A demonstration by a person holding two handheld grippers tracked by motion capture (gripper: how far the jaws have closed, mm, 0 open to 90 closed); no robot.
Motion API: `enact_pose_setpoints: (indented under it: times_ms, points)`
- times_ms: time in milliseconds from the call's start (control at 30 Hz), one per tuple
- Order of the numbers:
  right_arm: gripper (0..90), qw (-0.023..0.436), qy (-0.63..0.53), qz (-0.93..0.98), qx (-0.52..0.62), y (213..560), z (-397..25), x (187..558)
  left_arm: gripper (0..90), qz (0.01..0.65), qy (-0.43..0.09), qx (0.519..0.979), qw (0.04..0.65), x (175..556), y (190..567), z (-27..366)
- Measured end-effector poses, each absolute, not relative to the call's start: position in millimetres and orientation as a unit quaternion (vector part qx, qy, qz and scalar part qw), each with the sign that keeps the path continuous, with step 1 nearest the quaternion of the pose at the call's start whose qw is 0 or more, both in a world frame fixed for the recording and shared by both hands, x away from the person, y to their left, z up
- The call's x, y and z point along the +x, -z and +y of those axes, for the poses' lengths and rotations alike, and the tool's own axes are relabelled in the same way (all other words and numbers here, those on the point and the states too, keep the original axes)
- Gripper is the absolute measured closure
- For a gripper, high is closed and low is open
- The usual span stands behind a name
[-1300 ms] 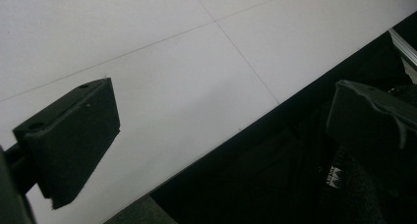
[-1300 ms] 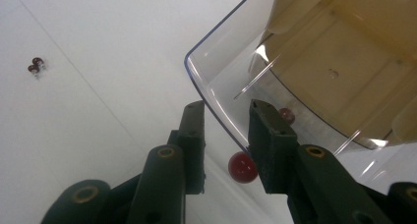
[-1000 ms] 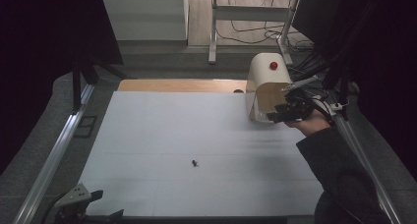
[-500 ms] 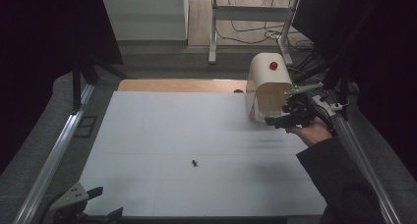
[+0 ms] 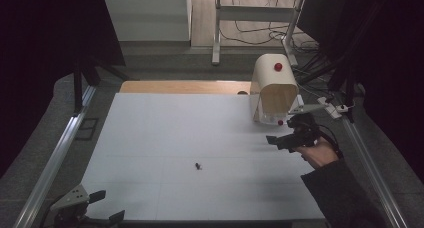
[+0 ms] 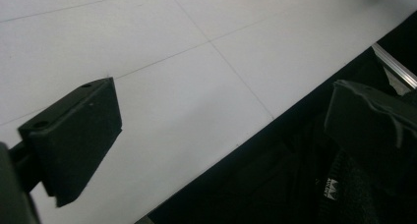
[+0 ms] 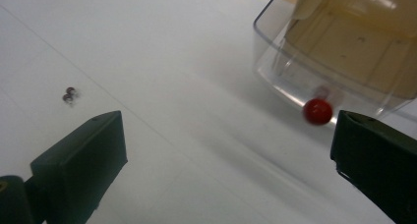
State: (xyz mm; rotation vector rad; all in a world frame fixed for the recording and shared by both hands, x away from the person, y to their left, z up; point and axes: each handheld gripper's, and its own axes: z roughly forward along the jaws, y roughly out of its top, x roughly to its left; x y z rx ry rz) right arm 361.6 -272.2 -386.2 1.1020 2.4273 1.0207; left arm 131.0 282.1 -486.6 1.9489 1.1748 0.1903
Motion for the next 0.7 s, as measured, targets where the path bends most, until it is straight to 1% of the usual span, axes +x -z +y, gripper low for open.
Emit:
enact_pose_setpoints:
  times_ms: [133,300,700]
  points:
    - [0.0,0.129,-0.346,0.842,0.393,396,-275,352,2.0,0.463,-0.078,0.78,0.414,131,486,281]
    - [0.0,0.122,-0.358,0.834,0.402,408,-277,340,0.7,0.467,-0.079,0.779,0.411,131,486,280]
    - [0.0,0.143,-0.383,0.817,0.407,429,-279,305,0.0,0.473,-0.065,0.777,0.411,134,487,282]
